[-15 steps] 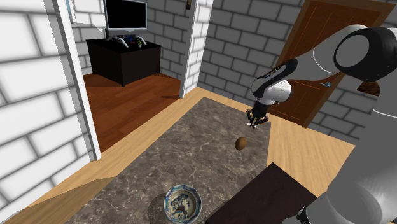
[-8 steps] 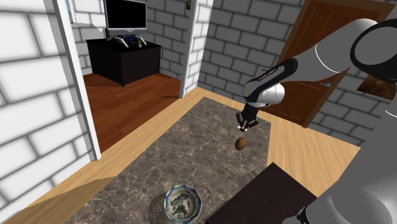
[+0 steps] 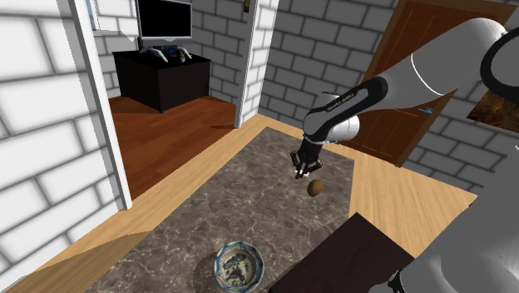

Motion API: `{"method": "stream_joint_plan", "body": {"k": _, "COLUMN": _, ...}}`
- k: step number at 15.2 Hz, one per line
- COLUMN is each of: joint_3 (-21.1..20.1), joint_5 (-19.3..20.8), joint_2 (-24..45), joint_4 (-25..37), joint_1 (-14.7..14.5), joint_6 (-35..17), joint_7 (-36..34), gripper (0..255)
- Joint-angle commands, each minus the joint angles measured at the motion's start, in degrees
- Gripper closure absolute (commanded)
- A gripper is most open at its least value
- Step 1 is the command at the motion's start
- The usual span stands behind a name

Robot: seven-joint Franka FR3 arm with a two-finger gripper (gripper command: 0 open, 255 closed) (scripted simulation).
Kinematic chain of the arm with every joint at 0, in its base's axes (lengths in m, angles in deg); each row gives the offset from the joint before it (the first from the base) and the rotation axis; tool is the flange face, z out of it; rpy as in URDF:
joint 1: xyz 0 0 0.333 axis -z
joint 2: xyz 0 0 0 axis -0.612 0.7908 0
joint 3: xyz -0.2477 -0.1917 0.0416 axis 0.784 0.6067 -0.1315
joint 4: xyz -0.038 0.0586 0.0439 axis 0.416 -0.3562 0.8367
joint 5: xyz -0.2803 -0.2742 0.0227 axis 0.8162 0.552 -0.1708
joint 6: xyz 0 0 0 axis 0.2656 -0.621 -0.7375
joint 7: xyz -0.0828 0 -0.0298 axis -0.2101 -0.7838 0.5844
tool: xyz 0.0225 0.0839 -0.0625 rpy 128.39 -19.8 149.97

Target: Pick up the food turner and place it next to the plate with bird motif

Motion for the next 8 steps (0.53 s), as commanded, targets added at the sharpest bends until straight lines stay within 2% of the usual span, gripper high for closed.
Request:
{"method": "stream_joint_plan", "body": {"k": 1, "joint_3": -1.3, "joint_5": -0.2, "joint_2": 0.2, "joint_4": -0.5, "joint_1": -1.7, "joint_6": -0.9, "joint_7": -3.0, "gripper": 255}}
{"method": "stream_joint_plan", "body": {"k": 8, "joint_3": -5.9, "joint_5": 0.1, "joint_2": 0.6, "joint_4": 0.0, "joint_1": -7.9, "joint_6": -1.5, "joint_7": -13.9, "gripper": 255}}
